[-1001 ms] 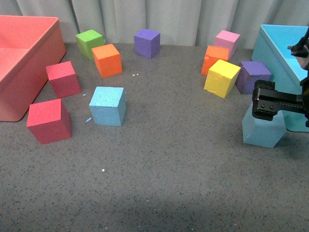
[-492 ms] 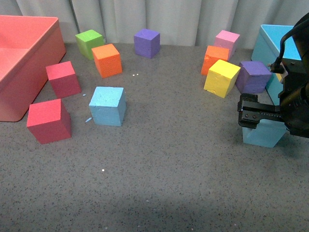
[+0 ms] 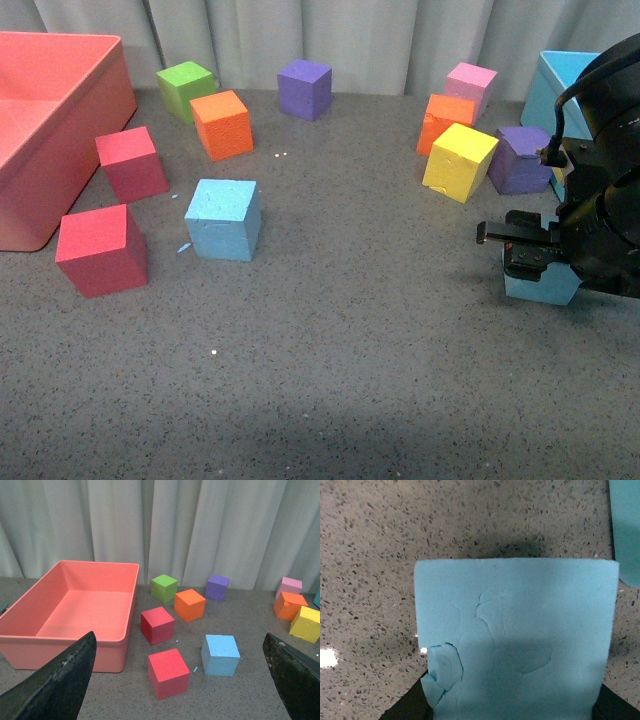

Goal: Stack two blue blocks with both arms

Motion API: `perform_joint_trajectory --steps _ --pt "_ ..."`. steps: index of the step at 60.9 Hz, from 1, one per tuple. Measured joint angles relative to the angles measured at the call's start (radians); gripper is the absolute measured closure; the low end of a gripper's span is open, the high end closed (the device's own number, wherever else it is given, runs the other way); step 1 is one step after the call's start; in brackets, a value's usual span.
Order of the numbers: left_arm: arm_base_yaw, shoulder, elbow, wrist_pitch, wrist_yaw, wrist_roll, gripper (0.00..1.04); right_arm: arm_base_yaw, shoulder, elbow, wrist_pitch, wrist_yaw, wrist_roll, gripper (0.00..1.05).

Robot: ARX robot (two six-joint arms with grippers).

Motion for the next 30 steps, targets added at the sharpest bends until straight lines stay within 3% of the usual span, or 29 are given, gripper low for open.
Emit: perform_joint_trajectory --steps 30 --pt "0.0 0.0 0.0 0.0 0.0 0.0 0.07 0.132 -0.101 0.022 -0.03 -0.051 0.021 0.64"
